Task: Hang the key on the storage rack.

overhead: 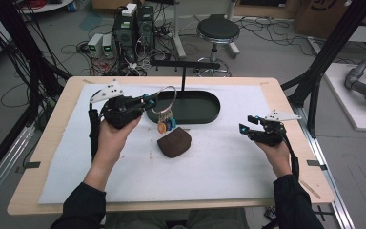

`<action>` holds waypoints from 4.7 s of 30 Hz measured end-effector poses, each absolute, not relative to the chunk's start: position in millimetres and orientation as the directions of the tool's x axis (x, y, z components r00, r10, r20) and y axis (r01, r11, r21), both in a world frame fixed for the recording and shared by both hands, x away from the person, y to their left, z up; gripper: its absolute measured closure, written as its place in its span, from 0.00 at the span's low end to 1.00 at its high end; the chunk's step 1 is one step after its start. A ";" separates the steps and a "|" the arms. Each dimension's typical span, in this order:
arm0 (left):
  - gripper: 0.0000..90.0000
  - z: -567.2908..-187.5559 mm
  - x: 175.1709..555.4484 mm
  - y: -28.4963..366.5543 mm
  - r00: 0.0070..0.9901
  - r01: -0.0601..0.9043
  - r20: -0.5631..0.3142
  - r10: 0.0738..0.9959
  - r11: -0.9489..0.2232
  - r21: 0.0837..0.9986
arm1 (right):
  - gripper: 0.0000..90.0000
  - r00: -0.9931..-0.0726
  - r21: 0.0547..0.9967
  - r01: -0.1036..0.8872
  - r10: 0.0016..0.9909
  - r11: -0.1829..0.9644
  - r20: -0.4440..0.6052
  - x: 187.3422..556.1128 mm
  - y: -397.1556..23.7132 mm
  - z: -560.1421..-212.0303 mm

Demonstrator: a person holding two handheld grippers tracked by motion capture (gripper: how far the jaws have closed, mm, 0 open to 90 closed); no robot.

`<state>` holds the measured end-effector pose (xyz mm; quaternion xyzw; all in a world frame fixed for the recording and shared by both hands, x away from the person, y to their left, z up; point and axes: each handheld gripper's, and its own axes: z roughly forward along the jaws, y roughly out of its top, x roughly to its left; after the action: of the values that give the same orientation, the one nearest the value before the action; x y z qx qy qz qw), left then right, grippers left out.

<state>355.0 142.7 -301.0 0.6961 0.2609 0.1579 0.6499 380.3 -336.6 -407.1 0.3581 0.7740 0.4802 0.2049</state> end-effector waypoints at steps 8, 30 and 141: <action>0.96 -288.8 371.1 154.7 0.795 0.131 -0.085 0.601 -0.034 0.991 | 0.48 -0.664 0.890 0.347 0.748 0.296 0.011 381.7 -334.4 -408.1; 0.96 -287.9 440.9 158.2 0.744 0.222 -0.108 0.659 -0.092 0.971 | 0.48 -0.659 0.895 0.343 0.752 0.286 0.012 381.5 -337.1 -407.2; 0.30 -386.0 323.9 257.4 0.640 0.137 0.058 0.766 -0.188 0.973 | 0.29 -0.614 0.899 0.376 0.787 0.226 0.059 386.6 -340.4 -410.8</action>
<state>323.9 257.4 -386.0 0.7164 0.3151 0.2839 0.5539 386.6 -340.4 -410.8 0.3854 0.7541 0.4883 0.2105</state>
